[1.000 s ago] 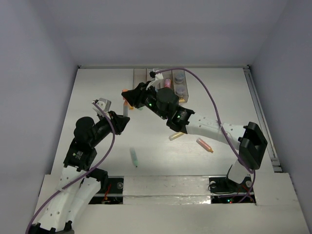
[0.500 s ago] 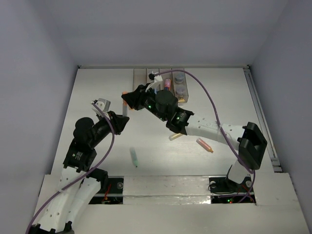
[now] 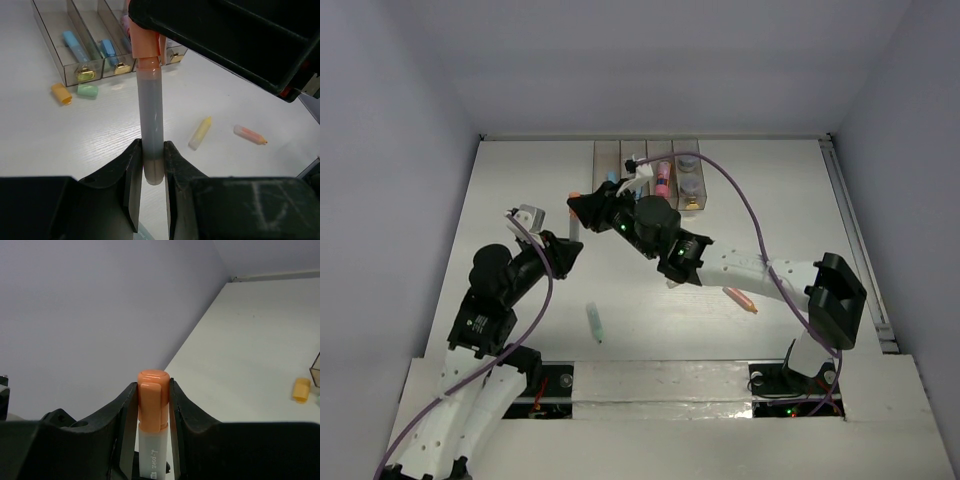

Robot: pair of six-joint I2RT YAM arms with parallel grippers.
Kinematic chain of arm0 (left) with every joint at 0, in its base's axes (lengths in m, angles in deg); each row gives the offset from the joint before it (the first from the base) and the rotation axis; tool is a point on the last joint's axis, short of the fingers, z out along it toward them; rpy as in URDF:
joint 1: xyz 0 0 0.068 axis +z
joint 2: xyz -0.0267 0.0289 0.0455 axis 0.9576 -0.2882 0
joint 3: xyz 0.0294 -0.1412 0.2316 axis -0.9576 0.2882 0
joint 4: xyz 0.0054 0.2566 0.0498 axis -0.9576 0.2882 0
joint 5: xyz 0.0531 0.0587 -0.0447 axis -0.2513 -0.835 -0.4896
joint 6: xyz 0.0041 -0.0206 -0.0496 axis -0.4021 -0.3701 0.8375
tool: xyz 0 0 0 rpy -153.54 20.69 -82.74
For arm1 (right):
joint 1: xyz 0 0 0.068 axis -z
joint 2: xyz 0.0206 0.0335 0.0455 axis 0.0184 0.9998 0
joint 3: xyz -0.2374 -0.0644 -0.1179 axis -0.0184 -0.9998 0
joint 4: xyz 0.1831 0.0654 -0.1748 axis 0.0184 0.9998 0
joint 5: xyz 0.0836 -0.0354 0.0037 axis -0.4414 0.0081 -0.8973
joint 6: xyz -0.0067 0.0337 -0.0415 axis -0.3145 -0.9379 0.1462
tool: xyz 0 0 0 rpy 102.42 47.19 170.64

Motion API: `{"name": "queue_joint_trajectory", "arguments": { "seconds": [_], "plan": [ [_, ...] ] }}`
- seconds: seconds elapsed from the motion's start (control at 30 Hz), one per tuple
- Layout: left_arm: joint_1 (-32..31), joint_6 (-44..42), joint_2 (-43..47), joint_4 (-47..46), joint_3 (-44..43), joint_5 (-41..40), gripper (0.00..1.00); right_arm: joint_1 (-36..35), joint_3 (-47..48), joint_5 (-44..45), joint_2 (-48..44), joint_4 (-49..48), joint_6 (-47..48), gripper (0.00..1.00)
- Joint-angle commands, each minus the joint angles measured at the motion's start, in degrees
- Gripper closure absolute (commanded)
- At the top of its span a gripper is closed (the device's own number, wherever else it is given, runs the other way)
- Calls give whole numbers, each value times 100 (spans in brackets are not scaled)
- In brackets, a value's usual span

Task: Sort the stationery into containers
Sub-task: Close the pen cap on the pen.

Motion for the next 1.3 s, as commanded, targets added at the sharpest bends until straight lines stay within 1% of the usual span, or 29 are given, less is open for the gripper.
{"name": "queue_joint_trajectory", "arguments": {
  "seconds": [0.0, 0.3, 0.53, 0.7, 0.73, 0.97, 1.1, 1.27],
  "plan": [
    [27, 28, 102, -422, -242, -431, 100, -256, -199, -50, -97, -264, -243, 96],
    [27, 46, 84, -554, -295, -527, 100, -309, -428, -340, -159, -54, -383, 97],
    [27, -7, 40, -571, -339, -685, 100, -309, -604, -910, -247, 52, -726, 98],
    [27, 54, 58, -554, -383, -738, 100, -309, -701, -1402, -326, 218, -963, 100],
    [27, 98, 58, -615, -383, -747, 100, -309, -805, -1725, -335, 254, -1103, 100],
    [27, 72, -100, -747, -515, -791, 100, -309, -1131, -2018, -344, 298, -1262, 100],
    [27, 72, -197, -887, -620, -817, 100, -309, -1500, -2317, -221, 105, -1481, 100],
    [27, 90, -390, -993, -752, -817, 100, -361, -1896, -2353, -273, -62, -1517, 100]
  ]
}}
